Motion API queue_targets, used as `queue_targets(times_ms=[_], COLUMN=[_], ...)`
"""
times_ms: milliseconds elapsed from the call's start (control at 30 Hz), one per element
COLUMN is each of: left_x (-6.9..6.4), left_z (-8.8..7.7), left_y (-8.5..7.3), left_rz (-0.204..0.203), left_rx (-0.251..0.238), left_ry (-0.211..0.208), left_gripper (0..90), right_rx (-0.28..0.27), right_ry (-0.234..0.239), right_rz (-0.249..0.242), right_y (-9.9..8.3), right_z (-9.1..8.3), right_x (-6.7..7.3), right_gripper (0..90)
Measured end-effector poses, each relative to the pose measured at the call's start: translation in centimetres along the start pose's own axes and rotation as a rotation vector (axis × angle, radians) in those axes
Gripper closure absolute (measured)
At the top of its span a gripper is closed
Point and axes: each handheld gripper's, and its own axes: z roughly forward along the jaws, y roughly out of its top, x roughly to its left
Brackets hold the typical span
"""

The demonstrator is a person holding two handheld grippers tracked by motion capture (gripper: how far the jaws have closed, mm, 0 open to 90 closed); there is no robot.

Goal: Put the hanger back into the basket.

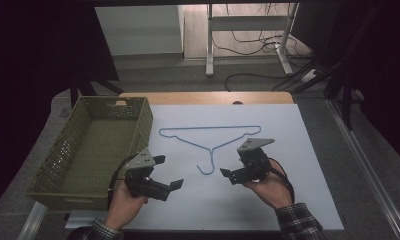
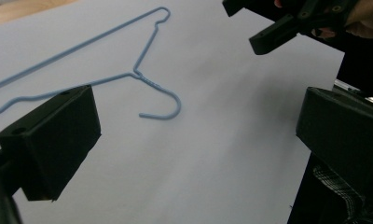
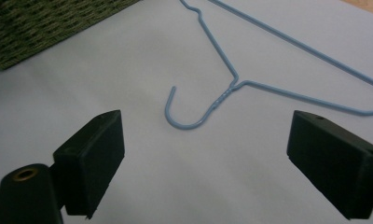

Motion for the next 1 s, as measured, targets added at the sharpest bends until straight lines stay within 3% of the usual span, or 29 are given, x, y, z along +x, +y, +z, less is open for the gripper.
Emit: queue_targets(times_ms=[233,367,800,1000], left_x=[0.5,1.2,2.5,2.9], left_z=[2.0,2.9,4.5,5.0], left_y=[-0.5,-1.0,-1.8,-2.1], left_rz=[0.008,-0.013,-0.026,-0.023], left_rx=[0.02,0.019,0.03,0.045], left_ry=[0.023,0.018,0.071,0.086], left_gripper=[0.0,0.0,0.0,0.0], right_rx=[0.028,0.052,0.119,0.159], right_ry=[0.029,0.054,0.123,0.145], right_rz=[-0.027,-0.038,-0.092,-0.138], right_y=[0.5,0.6,0.8,0.7], right_z=[2.0,3.3,7.8,9.5], right_x=[-0.2,-0.3,0.3,0.9], right_gripper=[23.7,31.2,63.1,73.3])
